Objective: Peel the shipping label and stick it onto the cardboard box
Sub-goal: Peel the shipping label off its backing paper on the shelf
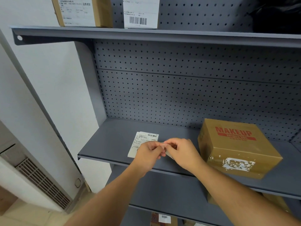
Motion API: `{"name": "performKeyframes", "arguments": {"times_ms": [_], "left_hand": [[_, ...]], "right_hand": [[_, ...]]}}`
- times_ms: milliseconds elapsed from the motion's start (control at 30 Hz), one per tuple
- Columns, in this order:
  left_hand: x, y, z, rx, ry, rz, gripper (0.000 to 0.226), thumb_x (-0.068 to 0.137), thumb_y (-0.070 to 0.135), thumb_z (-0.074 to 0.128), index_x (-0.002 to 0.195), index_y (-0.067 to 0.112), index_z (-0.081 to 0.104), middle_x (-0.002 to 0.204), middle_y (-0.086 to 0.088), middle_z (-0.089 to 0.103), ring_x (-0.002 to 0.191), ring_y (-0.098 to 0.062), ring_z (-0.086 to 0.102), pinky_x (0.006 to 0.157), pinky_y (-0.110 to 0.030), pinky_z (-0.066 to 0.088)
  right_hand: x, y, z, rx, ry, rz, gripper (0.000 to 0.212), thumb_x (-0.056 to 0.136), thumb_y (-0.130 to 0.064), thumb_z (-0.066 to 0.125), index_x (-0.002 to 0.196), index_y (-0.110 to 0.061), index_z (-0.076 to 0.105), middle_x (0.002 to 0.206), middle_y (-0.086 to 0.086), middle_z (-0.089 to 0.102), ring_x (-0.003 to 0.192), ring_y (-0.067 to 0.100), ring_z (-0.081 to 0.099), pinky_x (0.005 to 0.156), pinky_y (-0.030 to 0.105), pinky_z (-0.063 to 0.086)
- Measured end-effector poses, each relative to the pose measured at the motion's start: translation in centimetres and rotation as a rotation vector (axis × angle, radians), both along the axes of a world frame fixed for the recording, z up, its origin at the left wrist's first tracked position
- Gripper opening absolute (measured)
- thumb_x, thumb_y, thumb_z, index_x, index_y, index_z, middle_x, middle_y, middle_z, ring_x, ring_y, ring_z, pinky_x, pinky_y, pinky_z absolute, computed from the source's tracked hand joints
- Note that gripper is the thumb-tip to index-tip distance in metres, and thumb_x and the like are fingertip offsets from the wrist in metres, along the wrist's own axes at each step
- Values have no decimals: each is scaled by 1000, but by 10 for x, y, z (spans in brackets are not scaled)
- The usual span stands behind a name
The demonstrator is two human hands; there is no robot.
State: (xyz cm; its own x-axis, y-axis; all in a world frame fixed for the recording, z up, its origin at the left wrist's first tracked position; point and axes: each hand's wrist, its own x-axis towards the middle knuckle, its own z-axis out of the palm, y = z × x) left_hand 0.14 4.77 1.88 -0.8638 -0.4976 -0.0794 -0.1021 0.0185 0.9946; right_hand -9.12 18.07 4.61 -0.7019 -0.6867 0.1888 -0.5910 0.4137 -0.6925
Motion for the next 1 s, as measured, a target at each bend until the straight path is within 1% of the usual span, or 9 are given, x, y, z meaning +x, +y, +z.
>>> {"name": "performKeyframes", "arguments": {"times_ms": [67,200,300,433,600,733,833,933,1000], "left_hand": [[0,0,1,-3,-4,6,19,99,9,59,96,5,77,79,-1,76,71,-6,69,64,-16,51],[0,-3,2,-29,-39,32,18,96,9,60,88,13,76,74,2,76,70,-4,69,65,-17,52],[0,-8,2,-54,-84,72,17,96,10,59,90,11,75,76,3,75,67,-1,69,63,-13,53],[0,-15,2,-113,-163,117,16,95,17,60,93,13,75,79,3,77,62,4,66,61,-11,53],[-4,-24,4,-129,-219,151,18,95,24,59,89,20,75,84,1,79,79,-14,70,82,-33,59],[-6,-29,3,-131,-254,169,18,96,23,58,90,22,75,81,2,78,85,-21,73,86,-41,60],[-7,-34,0,-144,-276,186,18,96,21,56,97,19,74,82,2,77,89,-18,74,88,-42,61],[-10,-39,-2,-132,-302,217,19,96,17,54,99,13,73,84,-1,77,83,-14,73,88,-40,60],[-12,-41,-4,-123,-322,233,20,96,15,53,97,11,73,84,-3,76,80,-14,72,88,-41,59]], "right_hand": [[-1,-1,-1,-56,-83,-63,14,93,-22,68,92,-25,82,84,-14,78,79,2,71,76,25,58],[-9,-1,-2,-113,-212,-170,17,92,-20,66,84,-26,80,79,-10,78,69,8,72,76,42,62],[-18,1,5,-125,-238,-219,22,92,-20,63,78,-29,78,77,-12,78,75,12,73,78,48,62],[-31,8,25,-110,-231,-247,23,96,-21,60,82,-24,78,78,-7,79,79,14,74,82,49,62],[-42,16,53,-137,-201,-288,26,97,-19,60,79,-26,76,73,-5,78,79,18,74,83,49,62],[-51,25,74,-142,-151,-310,25,97,-20,61,79,-22,77,70,-3,76,79,22,74,82,51,62],[-59,33,86,-120,-97,-329,23,96,-21,62,80,-18,78,74,0,77,80,25,74,82,52,62],[-66,41,98,-89,-33,-331,21,96,-22,63,82,-19,79,73,-3,76,77,21,73,80,48,62],[-71,46,106,-74,14,-331,23,97,-23,61,82,-20,78,73,-5,76,74,18,71,70,38,60]]}}
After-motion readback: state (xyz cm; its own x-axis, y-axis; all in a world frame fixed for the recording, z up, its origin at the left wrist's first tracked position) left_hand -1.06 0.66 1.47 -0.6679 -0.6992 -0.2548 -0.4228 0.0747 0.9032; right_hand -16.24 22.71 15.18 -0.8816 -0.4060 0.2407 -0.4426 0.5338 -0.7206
